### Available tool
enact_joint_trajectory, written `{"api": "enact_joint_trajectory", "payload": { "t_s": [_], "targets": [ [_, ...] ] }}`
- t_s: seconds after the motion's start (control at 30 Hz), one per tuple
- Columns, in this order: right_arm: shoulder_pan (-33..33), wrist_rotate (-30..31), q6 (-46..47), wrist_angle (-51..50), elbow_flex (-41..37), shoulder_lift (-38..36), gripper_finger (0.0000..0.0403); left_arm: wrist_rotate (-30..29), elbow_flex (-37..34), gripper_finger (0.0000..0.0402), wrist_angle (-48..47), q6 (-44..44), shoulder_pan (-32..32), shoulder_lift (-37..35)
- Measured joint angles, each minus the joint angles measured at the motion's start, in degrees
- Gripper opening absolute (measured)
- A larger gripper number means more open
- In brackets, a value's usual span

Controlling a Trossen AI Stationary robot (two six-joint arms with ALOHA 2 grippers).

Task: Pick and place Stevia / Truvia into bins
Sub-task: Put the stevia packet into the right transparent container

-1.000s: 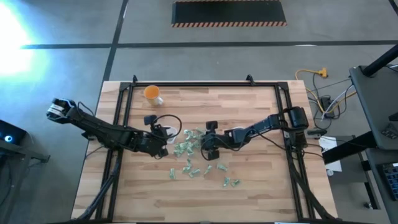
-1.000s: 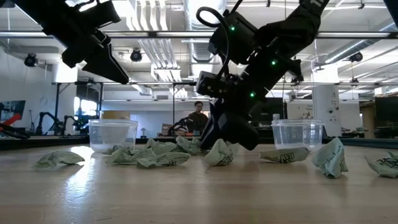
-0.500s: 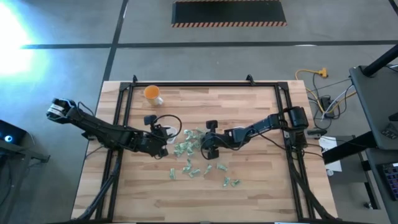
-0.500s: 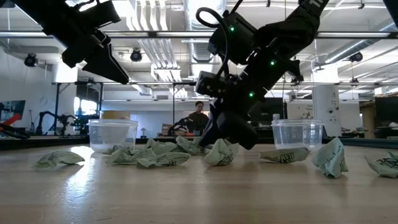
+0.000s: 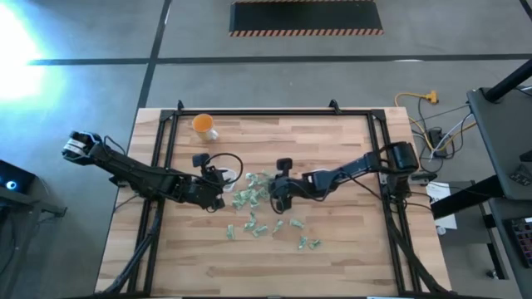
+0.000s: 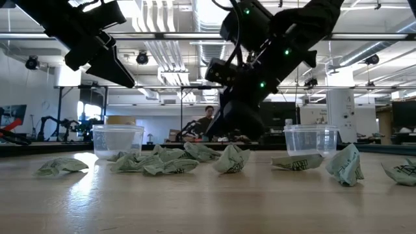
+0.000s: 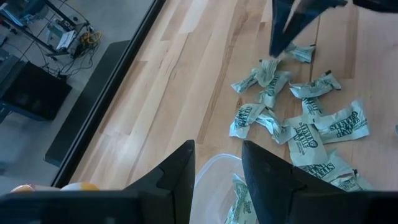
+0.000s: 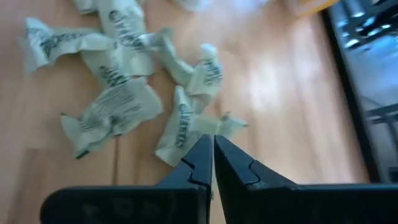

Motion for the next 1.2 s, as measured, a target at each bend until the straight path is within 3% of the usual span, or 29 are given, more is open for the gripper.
{"api": "enact_joint_trajectory", "payload": {
  "t_s": [0.23,0.47,0.67,0.97,1.2],
  "targets": [
    [1.7,2.7,-0.4,-0.1,0.0,-2.3,0.0008,0.0,0.0,0.0116,0.0,0.0,0.0,0.0],
    [-0.1,-0.2,2.2,-6.4,-0.4,-1.7,0.0016,0.0,0.0,0.0116,0.0,0.0,0.0,0.0],
    [-1.2,-0.9,7.1,-13.4,-0.4,-3.0,0.0069,0.0,0.0,0.0116,0.0,0.0,0.0,0.0],
    [-3.0,-11.9,10.1,-13.7,-0.4,-3.2,0.0165,0.0,-0.2,0.0116,0.0,-0.1,0.0,0.0],
    [-4.7,-11.9,12.3,-15.6,-1.1,-3.2,0.0196,0.0,-0.7,0.0116,0.4,-0.1,0.0,0.0]
  ]
}}
